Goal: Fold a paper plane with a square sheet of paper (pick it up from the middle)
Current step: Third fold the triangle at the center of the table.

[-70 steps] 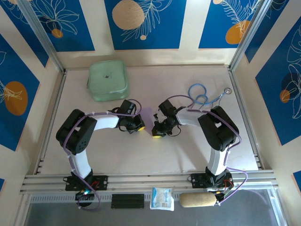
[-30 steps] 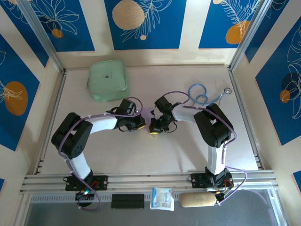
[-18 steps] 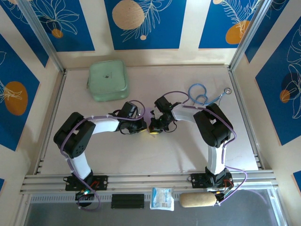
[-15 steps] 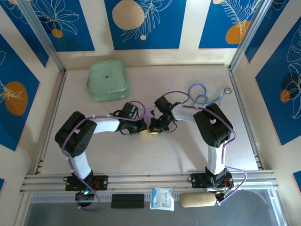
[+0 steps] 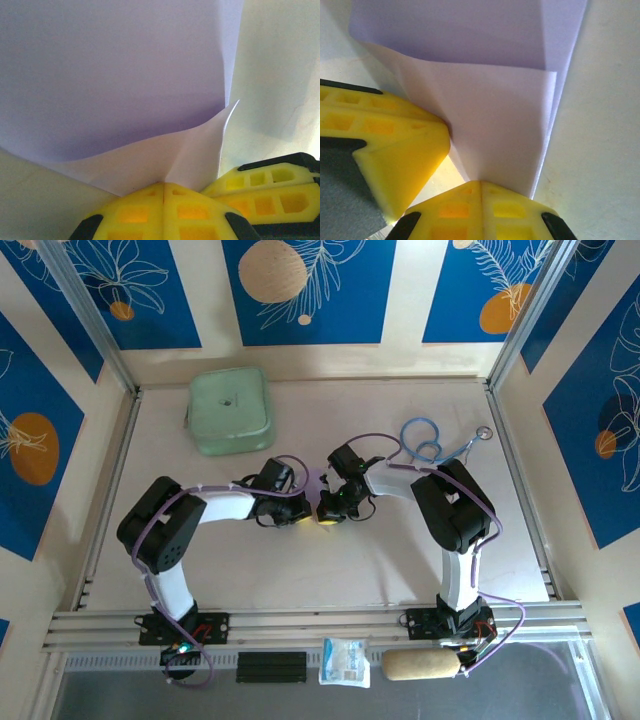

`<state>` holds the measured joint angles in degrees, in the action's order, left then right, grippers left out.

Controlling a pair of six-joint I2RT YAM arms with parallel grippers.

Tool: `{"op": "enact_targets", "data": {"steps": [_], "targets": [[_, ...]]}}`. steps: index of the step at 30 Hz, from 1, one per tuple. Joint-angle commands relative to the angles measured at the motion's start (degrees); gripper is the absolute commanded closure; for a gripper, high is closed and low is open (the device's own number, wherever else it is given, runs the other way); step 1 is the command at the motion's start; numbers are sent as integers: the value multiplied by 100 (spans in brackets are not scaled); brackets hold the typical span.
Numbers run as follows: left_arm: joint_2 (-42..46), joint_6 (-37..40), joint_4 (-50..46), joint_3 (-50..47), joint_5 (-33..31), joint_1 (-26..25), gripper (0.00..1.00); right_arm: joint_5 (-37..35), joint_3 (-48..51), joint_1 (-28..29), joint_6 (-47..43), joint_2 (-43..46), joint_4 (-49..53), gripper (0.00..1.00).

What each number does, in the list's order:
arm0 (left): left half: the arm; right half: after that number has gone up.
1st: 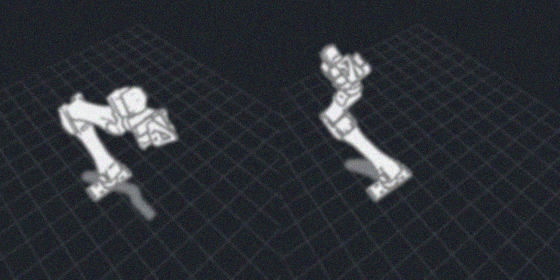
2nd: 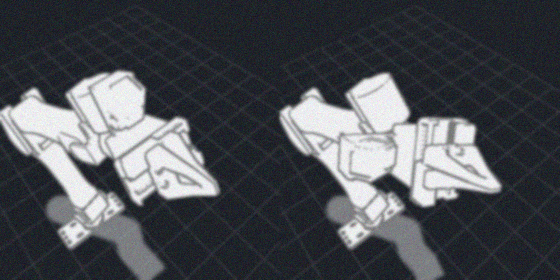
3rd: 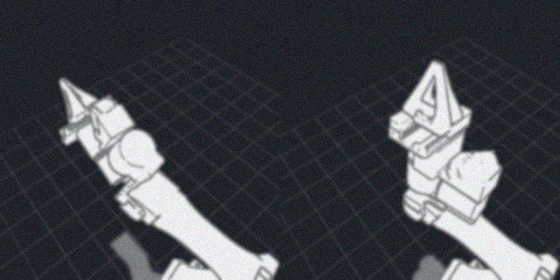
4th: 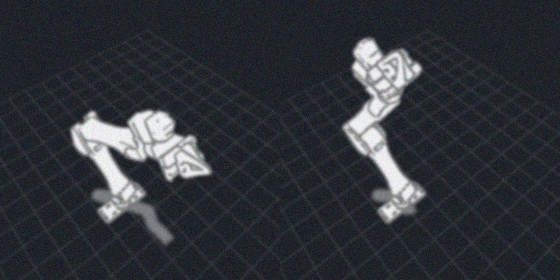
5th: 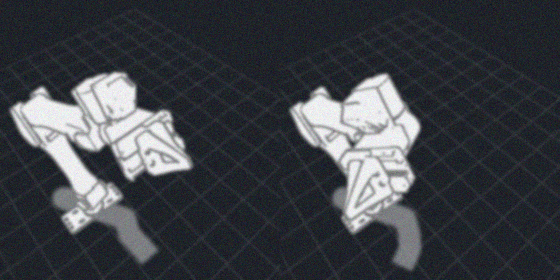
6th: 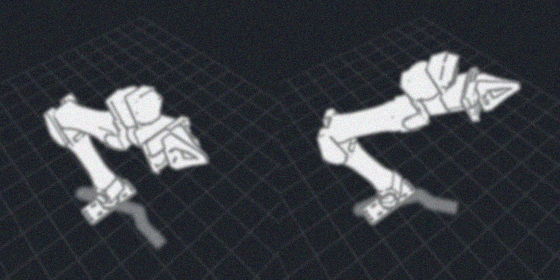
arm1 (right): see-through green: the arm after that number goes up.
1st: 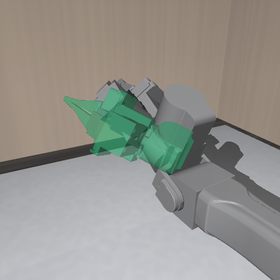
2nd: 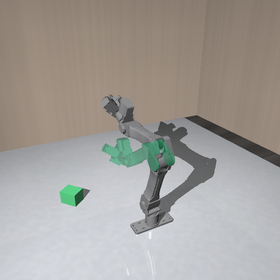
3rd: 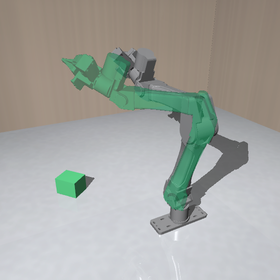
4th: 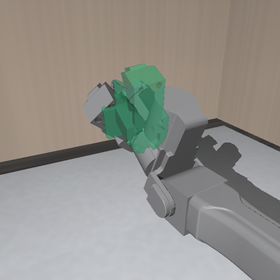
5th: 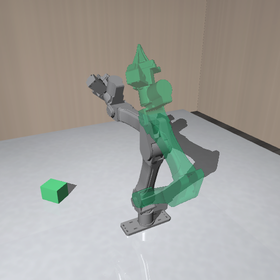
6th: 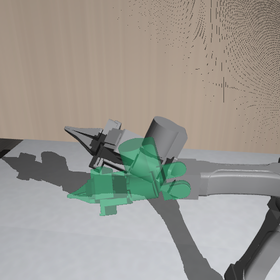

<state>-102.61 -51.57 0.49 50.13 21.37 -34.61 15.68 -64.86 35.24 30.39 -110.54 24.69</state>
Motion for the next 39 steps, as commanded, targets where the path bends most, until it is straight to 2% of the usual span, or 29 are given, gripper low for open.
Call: {"op": "enact_targets", "data": {"steps": [1,10,14,18,23,27,32,39], "targets": [[-93,60,-588,-74,-669,367,98,-973,375,35,-93,-435,712,100],[-199,613,-960,271,-589,1159,98,-1040,447,29,-107,-440,778,100],[-36,939,-1263,517,-565,1334,98,-1008,413,26,-108,-423,770,100],[393,999,-1340,592,-365,1222,98,-954,365,44,-93,-416,768,100],[812,706,-1105,422,-355,731,97,-901,342,54,-69,-441,766,100],[646,432,-773,357,-248,397,97,-862,343,60,-68,-417,758,100],[168,418,-744,538,-182,290,97,-693,360,53,-83,-327,637,100],[-226,408,-1183,692,-611,295,100,-475,257,26,-247,-44,464,100]]}}
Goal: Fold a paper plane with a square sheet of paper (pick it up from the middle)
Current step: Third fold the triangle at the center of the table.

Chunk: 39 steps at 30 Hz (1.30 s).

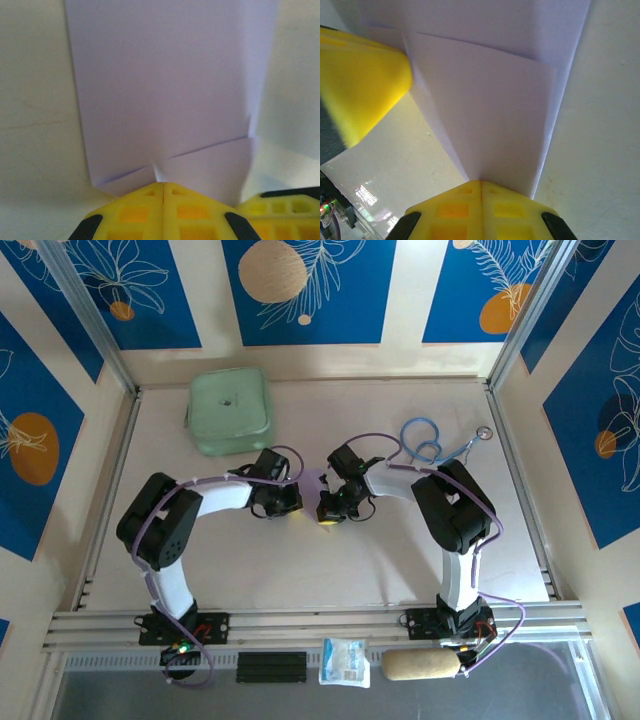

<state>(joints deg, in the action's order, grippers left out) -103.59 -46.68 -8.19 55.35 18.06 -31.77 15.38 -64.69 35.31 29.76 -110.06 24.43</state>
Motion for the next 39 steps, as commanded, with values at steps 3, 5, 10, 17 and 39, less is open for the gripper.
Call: {"op": "enact_targets", "data": {"steps": [3,5,10,17,39], "targets": [[-186,-139,-518,134,-470,13,100,-333,139,-4,-291,86,427,100],[-196,-166,-593,125,-523,21,100,-253,26,-7,-290,222,378,100],[-230,-252,-587,114,-460,8,100,-107,-323,134,137,184,226,100],[-347,-304,-688,139,-440,10,100,-138,-484,130,304,-211,54,100],[-318,-426,-1077,284,-379,31,100,186,1304,-356,-146,1105,-170,100]]}}
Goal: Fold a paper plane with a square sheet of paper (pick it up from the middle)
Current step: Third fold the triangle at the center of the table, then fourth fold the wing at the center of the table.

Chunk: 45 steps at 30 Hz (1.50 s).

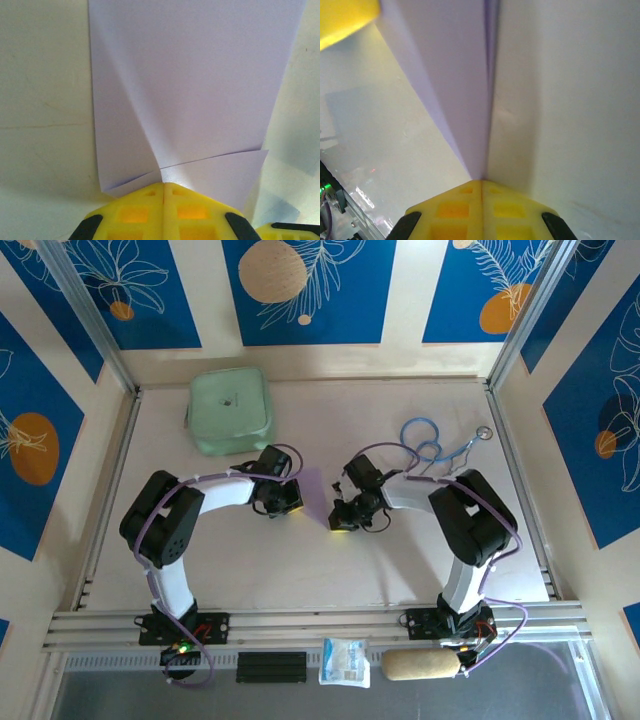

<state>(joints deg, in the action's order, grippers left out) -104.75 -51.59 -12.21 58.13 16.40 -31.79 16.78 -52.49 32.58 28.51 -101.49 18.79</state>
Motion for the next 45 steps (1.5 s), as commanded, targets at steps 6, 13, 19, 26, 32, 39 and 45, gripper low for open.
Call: {"op": "enact_targets", "data": {"steps": [6,13,19,26,32,39,45], "targets": [[502,59,-711,611,-27,63,88,-494,-352,-42,600,858,310,97],[1378,-79,-306,193,-386,395,69,-1128,-659,203,1175,677,231,83],[1809,-401,638,-776,143,795,47,-1248,-1166,401,1417,77,127,81],[1535,-512,1377,-1223,1004,1052,39,-1555,-1786,497,1885,-702,124,79],[1224,-389,1531,-1316,1294,1052,38,-1754,-2028,504,1906,-1088,434,78],[855,-329,1509,-1246,1616,1052,48,-1665,-1856,473,2088,-1222,375,78],[685,-290,1368,-1138,1627,1043,63,-1558,-1835,438,2115,-1337,374,78]]}}
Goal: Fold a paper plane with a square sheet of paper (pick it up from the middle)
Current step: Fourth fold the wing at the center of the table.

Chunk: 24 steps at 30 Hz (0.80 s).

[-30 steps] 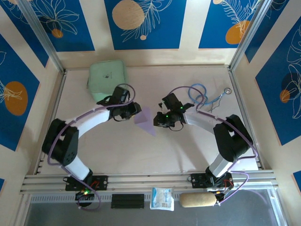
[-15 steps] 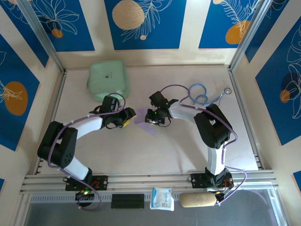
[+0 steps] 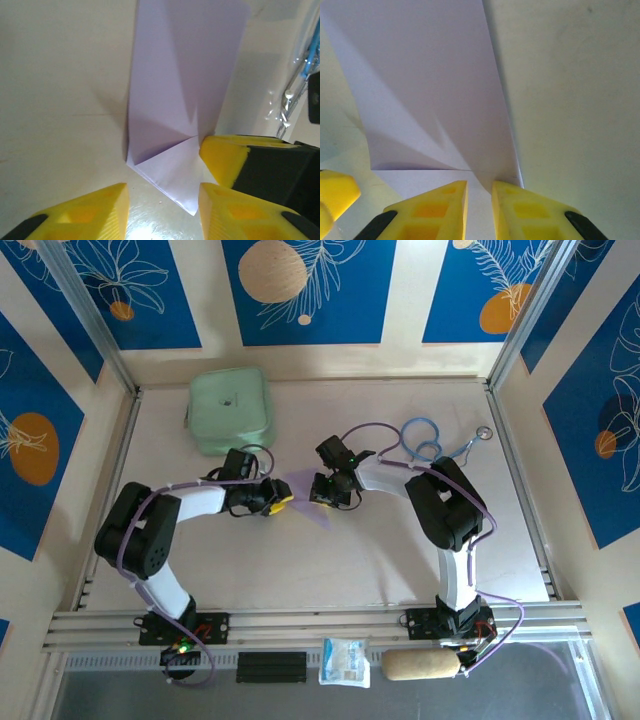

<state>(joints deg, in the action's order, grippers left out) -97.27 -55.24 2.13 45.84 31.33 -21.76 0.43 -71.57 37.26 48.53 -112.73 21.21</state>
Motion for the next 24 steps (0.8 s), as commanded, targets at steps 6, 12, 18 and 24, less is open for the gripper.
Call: {"op": "enact_targets", "data": {"steps": [6,12,18,24], "targets": [[-191,144,-321,274,2,39,65,107,54,-60,143,-264,140,78],[-465,97,-292,397,99,40,67,146,81,-87,128,-300,102,78],[-515,123,-365,364,107,40,70,167,100,-96,125,-304,85,78],[-546,114,-162,408,264,36,72,159,114,-93,119,-309,76,78]]}}
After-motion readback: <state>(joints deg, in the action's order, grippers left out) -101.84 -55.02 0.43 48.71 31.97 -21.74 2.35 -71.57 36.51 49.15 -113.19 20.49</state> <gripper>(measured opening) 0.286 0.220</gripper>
